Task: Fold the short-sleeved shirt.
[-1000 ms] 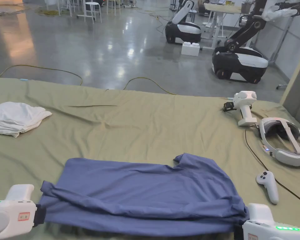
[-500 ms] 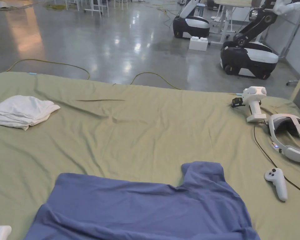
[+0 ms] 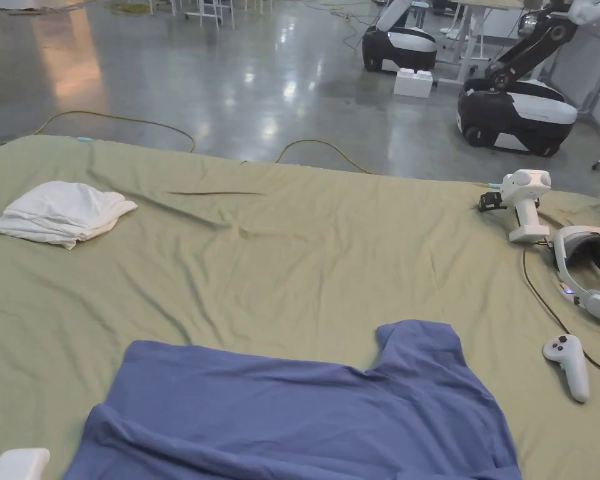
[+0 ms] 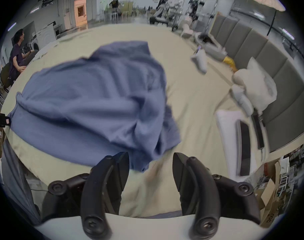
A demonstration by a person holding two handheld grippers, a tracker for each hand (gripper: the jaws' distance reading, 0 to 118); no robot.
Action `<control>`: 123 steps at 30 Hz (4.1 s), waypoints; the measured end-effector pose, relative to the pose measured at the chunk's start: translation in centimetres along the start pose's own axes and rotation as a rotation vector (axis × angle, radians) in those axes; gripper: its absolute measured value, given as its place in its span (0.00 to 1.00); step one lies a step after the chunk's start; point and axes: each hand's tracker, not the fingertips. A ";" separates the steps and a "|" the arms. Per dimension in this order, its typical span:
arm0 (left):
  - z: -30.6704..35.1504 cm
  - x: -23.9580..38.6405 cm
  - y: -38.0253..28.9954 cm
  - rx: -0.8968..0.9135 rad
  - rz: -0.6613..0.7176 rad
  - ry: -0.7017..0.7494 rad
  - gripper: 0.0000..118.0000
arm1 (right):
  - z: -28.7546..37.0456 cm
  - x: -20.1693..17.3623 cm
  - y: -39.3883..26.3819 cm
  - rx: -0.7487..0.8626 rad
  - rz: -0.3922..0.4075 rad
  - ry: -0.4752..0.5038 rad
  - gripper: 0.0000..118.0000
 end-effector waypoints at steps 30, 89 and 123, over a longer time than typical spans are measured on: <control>12.6 11.9 9.2 1.011 -0.072 0.032 0.00 | 10.2 -10.9 15.7 0.944 -0.138 0.055 0.00; -5.0 3.5 17.1 0.209 0.003 -0.072 0.04 | -22.5 0.2 24.5 -0.196 -0.166 0.172 0.32; 1.8 -1.8 6.7 0.225 -0.063 -0.141 0.04 | 2.5 3.9 7.9 0.127 -0.045 0.189 0.01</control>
